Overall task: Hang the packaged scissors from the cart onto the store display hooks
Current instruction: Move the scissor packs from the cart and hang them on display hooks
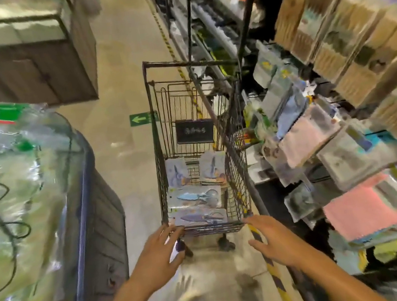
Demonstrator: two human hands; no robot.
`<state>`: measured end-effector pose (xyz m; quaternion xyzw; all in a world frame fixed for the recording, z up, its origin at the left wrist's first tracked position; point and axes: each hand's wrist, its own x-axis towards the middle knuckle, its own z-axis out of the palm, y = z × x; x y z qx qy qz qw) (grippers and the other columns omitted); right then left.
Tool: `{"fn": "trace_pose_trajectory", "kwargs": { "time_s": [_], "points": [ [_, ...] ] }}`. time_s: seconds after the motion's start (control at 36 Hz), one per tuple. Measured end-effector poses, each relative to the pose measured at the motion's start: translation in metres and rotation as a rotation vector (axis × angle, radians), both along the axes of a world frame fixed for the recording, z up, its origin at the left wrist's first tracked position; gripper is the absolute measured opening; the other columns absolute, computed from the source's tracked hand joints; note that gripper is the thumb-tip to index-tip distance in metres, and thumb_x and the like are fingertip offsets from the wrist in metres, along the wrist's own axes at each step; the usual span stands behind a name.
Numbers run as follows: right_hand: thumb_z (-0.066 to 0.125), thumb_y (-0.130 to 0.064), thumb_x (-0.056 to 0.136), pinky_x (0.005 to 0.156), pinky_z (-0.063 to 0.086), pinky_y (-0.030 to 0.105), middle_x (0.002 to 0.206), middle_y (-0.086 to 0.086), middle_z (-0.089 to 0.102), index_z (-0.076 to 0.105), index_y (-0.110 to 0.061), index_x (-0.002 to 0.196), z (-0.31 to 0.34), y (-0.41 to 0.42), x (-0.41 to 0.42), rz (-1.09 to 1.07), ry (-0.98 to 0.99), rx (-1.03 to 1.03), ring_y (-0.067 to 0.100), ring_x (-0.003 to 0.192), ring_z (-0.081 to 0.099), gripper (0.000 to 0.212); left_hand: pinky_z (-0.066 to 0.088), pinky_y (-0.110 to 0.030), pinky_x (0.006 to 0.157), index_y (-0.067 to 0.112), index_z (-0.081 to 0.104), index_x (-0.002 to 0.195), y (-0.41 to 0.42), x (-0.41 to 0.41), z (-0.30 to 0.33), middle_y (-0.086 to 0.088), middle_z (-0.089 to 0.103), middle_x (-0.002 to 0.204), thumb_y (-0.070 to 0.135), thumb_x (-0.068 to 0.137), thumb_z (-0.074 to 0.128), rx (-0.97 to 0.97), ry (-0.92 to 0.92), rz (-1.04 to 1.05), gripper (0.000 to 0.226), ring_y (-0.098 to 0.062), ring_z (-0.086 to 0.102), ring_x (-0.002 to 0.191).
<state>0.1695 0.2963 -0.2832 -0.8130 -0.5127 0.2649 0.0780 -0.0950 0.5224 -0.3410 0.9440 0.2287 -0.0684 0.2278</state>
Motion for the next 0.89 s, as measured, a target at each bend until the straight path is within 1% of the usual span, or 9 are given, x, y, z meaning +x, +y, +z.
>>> {"fn": "trace_pose_trajectory", "kwargs": {
  "time_s": [0.06,0.14,0.19,0.28,0.39,0.47,0.58,0.78,0.89],
  "points": [
    [0.056,-0.037,0.1,0.113,0.021,0.015,0.153,-0.009,0.043,0.039,-0.03,0.151,-0.005,0.013,0.014,0.03,0.016,-0.009,0.01,0.143,0.035,0.054,0.031,-0.042,0.117,0.026,0.043,0.152,0.003,0.008,-0.003,-0.002,0.043,0.158,0.059,0.097,0.034,0.0,0.011,0.031,0.066,-0.031,0.041,0.145],
    [0.058,-0.036,0.1,0.116,0.03,0.025,0.153,-0.007,0.043,0.038,-0.03,0.151,-0.012,0.034,0.04,0.044,0.064,-0.04,0.013,0.143,0.037,0.055,0.044,-0.046,0.108,0.023,0.053,0.144,0.008,0.026,-0.012,-0.005,0.055,0.149,0.056,0.096,0.04,0.017,0.046,0.034,0.06,-0.035,0.055,0.134],
    [0.058,-0.034,0.1,0.116,0.027,0.025,0.154,-0.003,0.042,0.037,-0.026,0.152,-0.016,0.051,0.059,0.068,0.077,-0.046,0.017,0.144,0.035,0.057,0.051,-0.046,0.101,0.021,0.057,0.141,0.013,0.044,-0.014,-0.006,0.061,0.142,0.055,0.097,0.04,0.026,0.068,0.05,0.058,-0.035,0.061,0.127],
    [0.057,-0.033,0.101,0.115,0.021,0.02,0.156,0.0,0.04,0.037,-0.023,0.154,-0.026,0.078,0.087,0.11,0.074,-0.044,0.02,0.146,0.032,0.057,0.055,-0.043,0.094,0.02,0.06,0.138,0.019,0.073,-0.013,-0.004,0.065,0.136,0.059,0.103,0.023,0.057,0.134,0.07,0.065,-0.031,0.065,0.122],
    [0.057,-0.033,0.1,0.117,0.026,0.032,0.153,0.002,0.045,0.041,-0.023,0.151,-0.043,0.108,0.126,0.169,0.109,-0.104,0.023,0.143,0.037,0.055,0.05,-0.047,0.102,0.019,0.059,0.141,0.025,0.114,-0.011,-0.006,0.063,0.139,0.06,0.103,0.021,0.053,0.187,0.125,0.067,-0.033,0.061,0.127],
    [0.059,-0.025,0.098,0.113,0.029,0.032,0.148,0.008,0.05,0.045,-0.015,0.148,-0.048,0.125,0.151,0.225,0.115,-0.157,0.026,0.139,0.043,0.053,0.052,-0.047,0.1,0.017,0.061,0.138,0.03,0.147,-0.016,-0.007,0.066,0.135,0.057,0.103,0.023,0.033,0.244,0.147,0.065,-0.034,0.062,0.125],
    [0.06,-0.025,0.097,0.116,0.027,0.031,0.153,0.007,0.045,0.042,-0.017,0.15,-0.069,0.143,0.174,0.225,0.146,-0.171,0.027,0.144,0.038,0.057,0.054,-0.048,0.097,0.015,0.064,0.134,0.037,0.182,-0.024,-0.01,0.068,0.13,0.05,0.093,0.044,0.006,0.245,0.173,0.057,-0.035,0.064,0.122],
    [0.057,-0.031,0.099,0.112,0.035,0.041,0.145,0.013,0.05,0.041,-0.016,0.151,-0.11,0.166,0.191,0.238,0.207,-0.308,0.034,0.135,0.045,0.056,0.041,-0.058,0.111,0.013,0.055,0.144,0.047,0.208,-0.07,-0.015,0.058,0.143,0.051,0.096,0.036,-0.133,0.283,0.264,0.064,-0.043,0.051,0.135],
    [0.05,-0.04,0.091,0.096,0.051,0.046,0.124,0.014,0.065,0.059,-0.014,0.133,-0.146,0.177,0.192,0.115,0.302,-0.337,0.035,0.115,0.062,0.05,0.036,-0.059,0.115,0.013,0.05,0.148,0.058,0.213,-0.121,-0.017,0.053,0.148,0.054,0.095,0.033,-0.244,0.345,0.284,0.069,-0.045,0.044,0.14]
  ]
}}
